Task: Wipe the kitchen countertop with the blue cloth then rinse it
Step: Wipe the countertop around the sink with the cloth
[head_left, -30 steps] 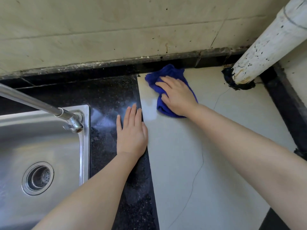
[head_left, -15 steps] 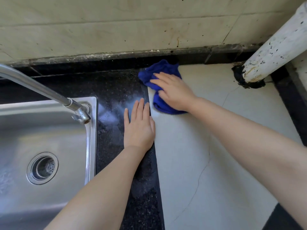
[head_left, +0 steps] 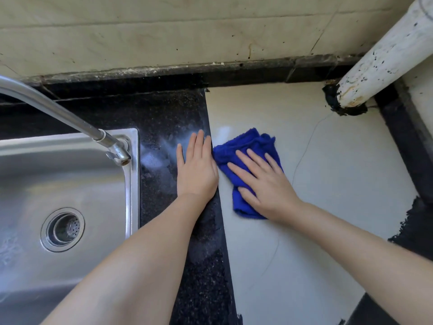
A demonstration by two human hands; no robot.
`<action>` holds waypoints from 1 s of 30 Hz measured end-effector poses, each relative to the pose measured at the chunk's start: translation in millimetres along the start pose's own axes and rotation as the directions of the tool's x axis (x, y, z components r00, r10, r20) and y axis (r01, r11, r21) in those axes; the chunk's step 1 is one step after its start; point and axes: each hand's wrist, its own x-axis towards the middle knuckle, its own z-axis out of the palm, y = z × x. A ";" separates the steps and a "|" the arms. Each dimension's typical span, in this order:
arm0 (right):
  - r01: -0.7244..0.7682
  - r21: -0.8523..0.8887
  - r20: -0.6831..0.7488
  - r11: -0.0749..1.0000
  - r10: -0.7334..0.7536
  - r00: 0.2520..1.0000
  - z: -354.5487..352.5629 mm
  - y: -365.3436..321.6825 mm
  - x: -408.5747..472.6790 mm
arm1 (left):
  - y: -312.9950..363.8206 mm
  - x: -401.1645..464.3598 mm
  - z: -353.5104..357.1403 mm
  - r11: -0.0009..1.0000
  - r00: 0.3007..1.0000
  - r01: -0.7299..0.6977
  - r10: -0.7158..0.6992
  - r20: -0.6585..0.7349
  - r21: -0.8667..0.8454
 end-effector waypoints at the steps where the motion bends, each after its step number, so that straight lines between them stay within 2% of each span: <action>1: 0.061 -0.022 0.042 0.998 -0.060 0.997 -4.6 17.2 -1.1 | -0.1 -0.4 0.2 1.000 1.000 0.004 -0.004 -0.007 -0.005; 3: 0.028 -0.057 0.039 0.998 -0.025 0.999 -15.4 61.5 16.5 | 0.5 -0.9 1.9 1.000 1.000 0.009 -0.009 -0.022 -0.002; 5: -0.215 -0.018 -0.025 0.976 0.215 0.976 -27.4 100.3 48.8 | 0.9 -1.4 3.4 1.000 0.999 0.010 -0.010 -0.035 0.000; 6: -0.348 0.014 -0.039 0.937 0.349 0.937 -31.3 108.2 64.3 | 0.5 -0.8 4.3 1.000 0.999 0.009 -0.009 -0.045 0.001; 7: -0.449 0.041 -0.054 0.893 0.451 0.891 -31.9 105.3 76.3 | -0.2 0.6 4.8 1.000 0.998 0.008 -0.008 -0.056 -0.005; 9: -0.523 0.066 -0.048 0.850 0.526 0.849 -24.7 68.6 74.6 | -0.9 0.4 3.7 1.000 0.998 0.004 -0.005 -0.060 -0.026; 10: -0.491 0.065 -0.053 0.869 0.494 0.868 -14.7 42.0 59.4 | -1.1 -0.2 2.8 0.999 0.998 -0.003 0.000 -0.065 -0.050; 13: -0.238 0.056 -0.080 0.970 0.242 0.967 13.9 -52.6 -30.4 | -2.4 0.2 -1.9 0.986 0.996 -0.011 -0.004 -0.090 -0.165; 15: -0.083 0.029 -0.052 0.996 0.085 0.995 27.3 -93.3 -98.3 | -2.6 0.0 -3.0 0.980 0.994 -0.009 -0.012 -0.105 -0.197; 17: 0.118 0.020 0.022 0.993 -0.118 0.993 29.1 -92.5 -135.4 | -0.9 -0.4 -2.3 0.983 0.994 -0.014 -0.005 -0.107 -0.183; 19: 0.291 0.011 0.079 0.957 -0.291 0.954 21.2 -49.7 -128.0 | -1.0 -0.3 -2.1 0.985 0.993 -0.016 -0.005 -0.117 -0.174; 20: 0.302 -0.042 0.059 0.952 -0.299 0.952 16.7 -21.0 -113.1 | -0.5 -0.3 -1.9 0.985 0.992 -0.017 -0.004 -0.123 -0.170; 21: 0.225 -0.091 0.005 0.970 -0.226 0.974 11.7 12.3 -92.7 | -0.2 -0.4 -1.8 0.986 0.992 -0.018 -0.003 -0.125 -0.164; 22: 0.057 -0.096 -0.062 0.994 -0.063 0.996 4.8 45.7 -68.7 | -0.2 -0.9 -1.8 0.988 0.992 -0.022 0.002 -0.123 -0.156; 23: -0.163 -0.065 -0.090 0.984 0.157 0.983 -5.2 73.3 -45.4 | -0.5 -1.3 -1.9 0.988 0.993 -0.031 0.013 -0.121 -0.149; 25: -0.535 0.042 -0.084 0.844 0.536 0.840 -17.1 90.3 -12.1 | -0.8 -4.0 -3.3 0.988 0.988 -0.077 0.058 -0.146 -0.131; 26: -0.615 0.082 -0.080 0.784 0.621 0.780 -14.8 75.0 -7.4 | -0.3 -7.4 -4.8 0.987 0.980 -0.118 0.098 -0.172 -0.111; 27: -0.629 0.091 -0.093 0.772 0.635 0.767 -8.7 49.5 -13.5 | 0.3 -12.2 -5.7 0.982 0.970 -0.166 0.146 -0.194 -0.091; 28: -0.566 0.069 -0.120 0.822 0.570 0.813 3.0 17.1 -28.3 | 0.8 -17.0 -6.3 0.974 0.959 -0.211 0.191 -0.210 -0.079; 30: -0.291 0.019 -0.144 0.957 0.291 0.946 25.6 -58.3 -83.8 | 2.7 -30.8 -6.3 0.963 0.949 -0.259 0.238 -0.205 -0.079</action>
